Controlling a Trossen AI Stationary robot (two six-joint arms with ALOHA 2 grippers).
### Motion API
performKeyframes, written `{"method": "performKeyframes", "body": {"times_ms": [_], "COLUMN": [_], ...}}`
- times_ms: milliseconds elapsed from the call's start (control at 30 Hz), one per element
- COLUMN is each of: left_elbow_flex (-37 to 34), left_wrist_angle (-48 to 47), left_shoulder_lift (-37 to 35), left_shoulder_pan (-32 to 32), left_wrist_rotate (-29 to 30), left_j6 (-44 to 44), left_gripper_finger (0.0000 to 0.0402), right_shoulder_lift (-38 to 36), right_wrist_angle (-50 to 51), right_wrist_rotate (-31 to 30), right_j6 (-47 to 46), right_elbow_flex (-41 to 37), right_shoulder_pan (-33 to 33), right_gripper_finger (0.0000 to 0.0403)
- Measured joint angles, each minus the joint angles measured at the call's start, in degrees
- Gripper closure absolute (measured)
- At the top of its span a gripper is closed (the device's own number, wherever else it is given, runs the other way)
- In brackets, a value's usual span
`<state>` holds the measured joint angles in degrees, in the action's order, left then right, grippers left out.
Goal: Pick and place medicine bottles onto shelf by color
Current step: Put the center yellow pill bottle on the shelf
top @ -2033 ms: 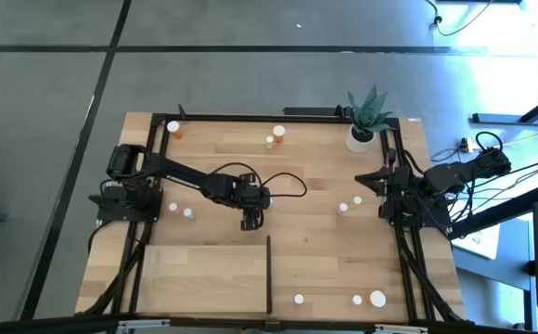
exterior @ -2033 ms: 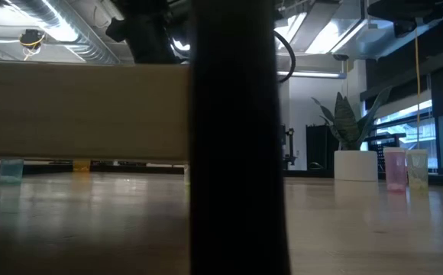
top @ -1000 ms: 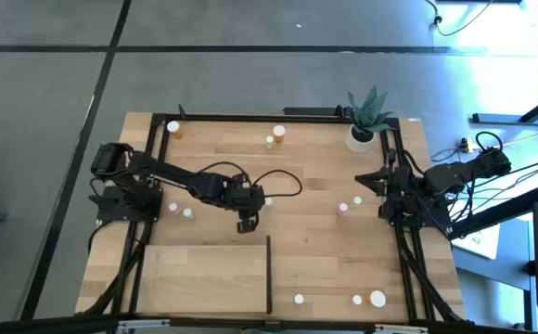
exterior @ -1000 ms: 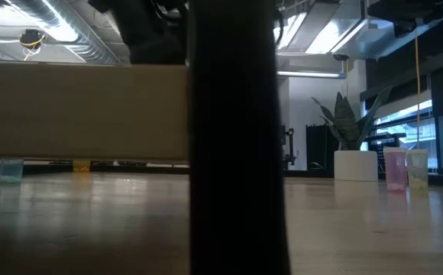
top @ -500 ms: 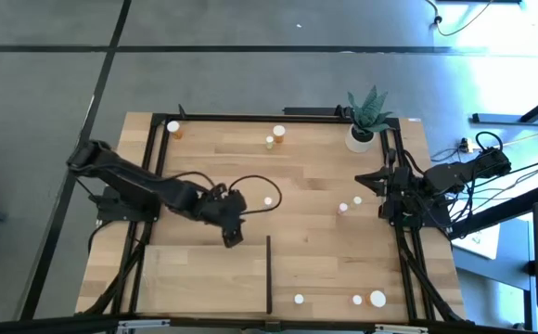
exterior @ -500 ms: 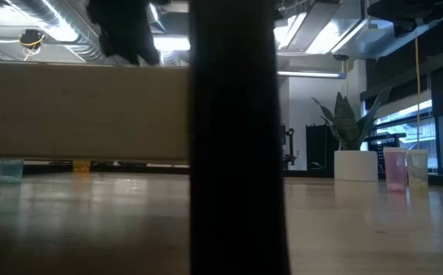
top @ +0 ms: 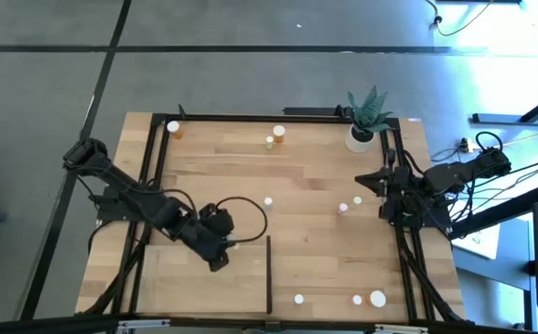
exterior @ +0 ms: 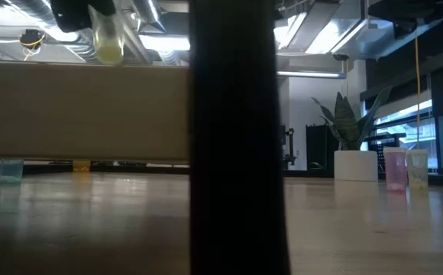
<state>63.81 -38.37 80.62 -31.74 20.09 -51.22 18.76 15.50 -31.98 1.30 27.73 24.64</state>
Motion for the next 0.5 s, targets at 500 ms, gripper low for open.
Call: {"method": "performKeyframes", "body": {"times_ms": [500], "left_elbow_flex": [0.1], "left_wrist_angle": [9.3], "left_shoulder_lift": [4.9], "left_shoulder_pan": [-6.1], "left_wrist_rotate": [0.5], "left_j6": [-6.9], "left_gripper_finger": [0.0303], "right_shoulder_lift": [-0.2], "right_wrist_angle": [-1.1], "right_wrist_rotate": [34.1], "right_j6": [1.9], "right_elbow_flex": [0.0], "right_shoulder_pan": [0.0], "right_gripper_finger": [0.0381]}}
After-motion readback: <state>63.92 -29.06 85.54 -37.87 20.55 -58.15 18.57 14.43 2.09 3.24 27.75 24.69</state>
